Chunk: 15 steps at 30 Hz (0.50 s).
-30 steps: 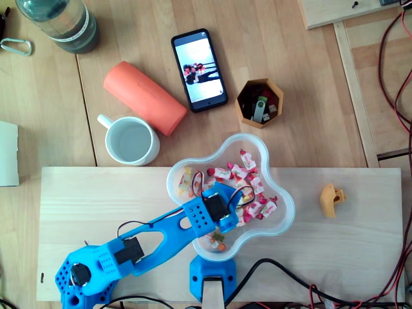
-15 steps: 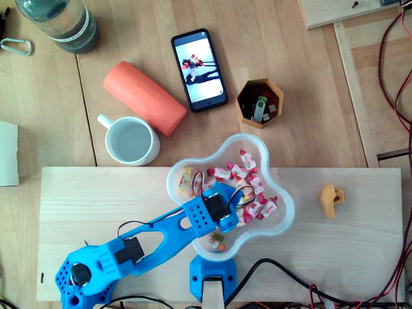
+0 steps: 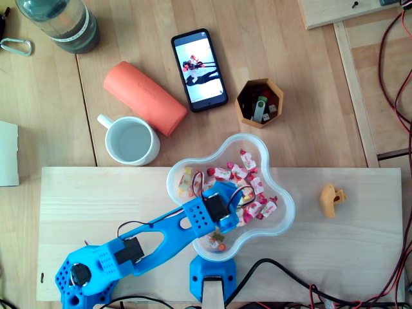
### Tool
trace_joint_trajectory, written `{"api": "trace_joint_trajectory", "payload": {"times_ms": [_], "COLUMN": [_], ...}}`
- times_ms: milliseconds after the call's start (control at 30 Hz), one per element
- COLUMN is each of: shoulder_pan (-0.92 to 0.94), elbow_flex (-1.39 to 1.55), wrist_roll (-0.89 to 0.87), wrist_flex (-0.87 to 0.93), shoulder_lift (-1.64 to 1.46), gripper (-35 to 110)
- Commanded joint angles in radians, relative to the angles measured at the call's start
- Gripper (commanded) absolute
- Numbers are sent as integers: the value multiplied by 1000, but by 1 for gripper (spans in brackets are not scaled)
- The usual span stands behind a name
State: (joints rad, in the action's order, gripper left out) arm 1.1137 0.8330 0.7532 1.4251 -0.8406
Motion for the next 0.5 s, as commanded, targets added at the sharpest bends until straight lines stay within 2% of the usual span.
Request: {"api": "trace_joint_trajectory", "payload": {"times_ms": [0,467], "shoulder_pan": [3,-43], "elbow_flex": [-28,-44], "wrist_roll": [9,-3], "wrist_flex": [12,-5], "shoulder_lift": [-72,-72], "gripper": [22,23]}}
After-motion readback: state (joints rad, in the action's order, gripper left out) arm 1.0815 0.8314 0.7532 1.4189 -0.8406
